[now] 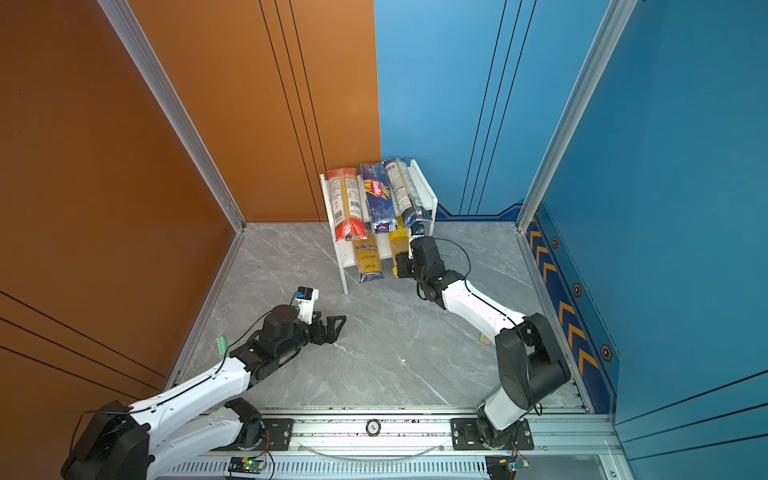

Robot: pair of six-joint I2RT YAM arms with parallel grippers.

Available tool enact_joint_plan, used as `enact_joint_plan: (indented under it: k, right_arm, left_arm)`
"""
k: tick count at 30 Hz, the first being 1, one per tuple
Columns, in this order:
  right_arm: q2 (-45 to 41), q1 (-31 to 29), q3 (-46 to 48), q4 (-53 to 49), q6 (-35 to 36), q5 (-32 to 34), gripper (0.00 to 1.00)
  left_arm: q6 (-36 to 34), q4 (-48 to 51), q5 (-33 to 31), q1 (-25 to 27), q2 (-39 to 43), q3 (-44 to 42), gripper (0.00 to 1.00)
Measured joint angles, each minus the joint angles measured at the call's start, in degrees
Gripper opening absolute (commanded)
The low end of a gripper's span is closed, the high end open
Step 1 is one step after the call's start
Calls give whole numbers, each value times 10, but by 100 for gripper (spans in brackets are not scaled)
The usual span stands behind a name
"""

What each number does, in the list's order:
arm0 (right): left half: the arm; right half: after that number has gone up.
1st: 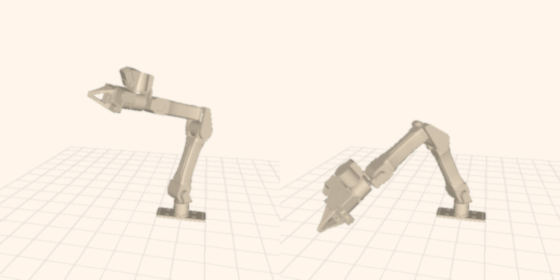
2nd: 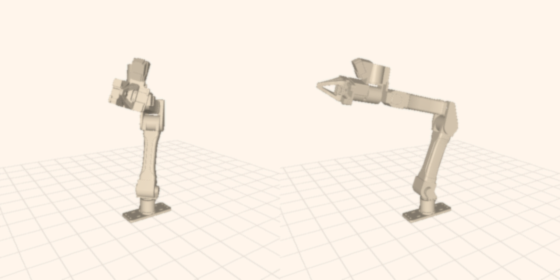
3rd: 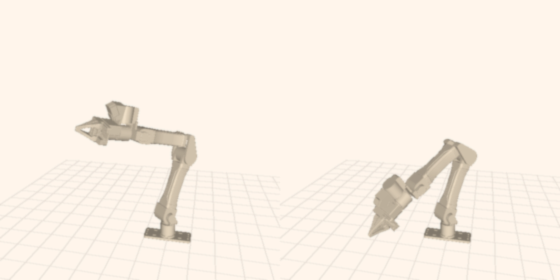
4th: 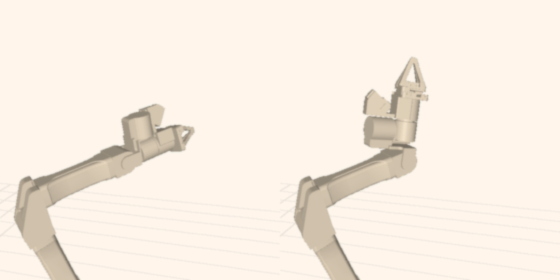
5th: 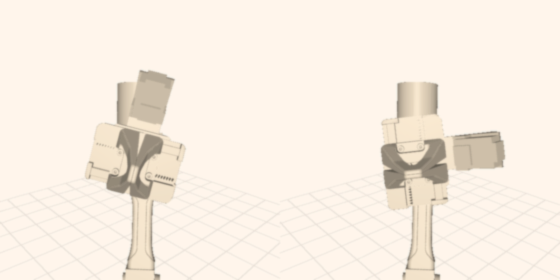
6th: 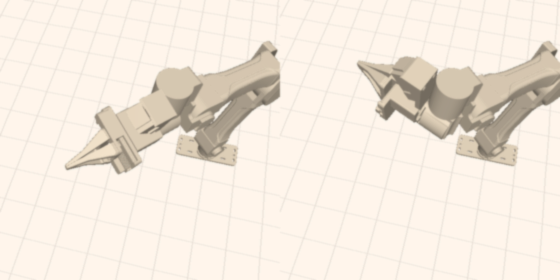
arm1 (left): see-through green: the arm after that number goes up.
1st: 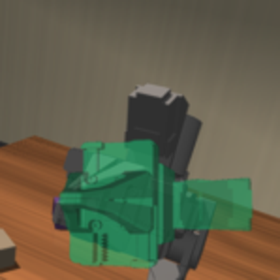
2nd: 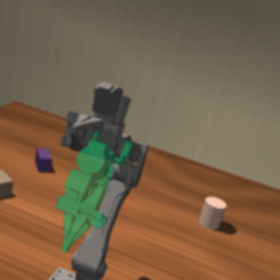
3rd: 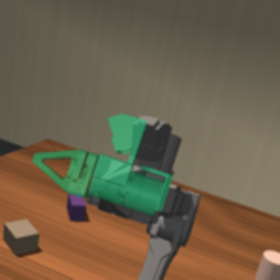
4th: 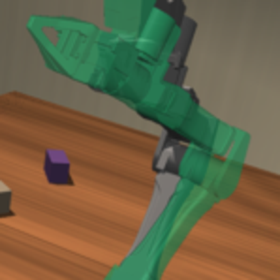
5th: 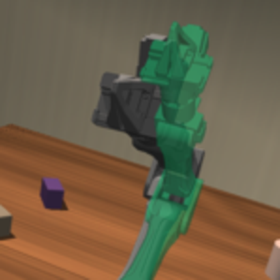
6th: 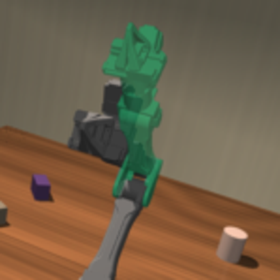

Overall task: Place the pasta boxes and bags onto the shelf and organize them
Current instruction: 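Lean the Pastatime bag onto the lower shelf beside the Ankara bag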

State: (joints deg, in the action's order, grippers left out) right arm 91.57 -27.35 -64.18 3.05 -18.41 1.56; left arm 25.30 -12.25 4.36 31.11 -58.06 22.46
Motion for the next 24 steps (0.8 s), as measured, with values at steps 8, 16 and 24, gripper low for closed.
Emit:
enact_joint_plan:
  k: [8,16,24]
  right_arm:
    - [0,0,0,0,0,0,37]
    - [0,1,0,12,0,2,42]
    - [0,4,-7,30,0,3,44]
  left_arm:
    - [0,0,0,0,0,0,98]
    - [0,0,0,0,0,0,98]
    - [0,0,0,0,0,0,98]
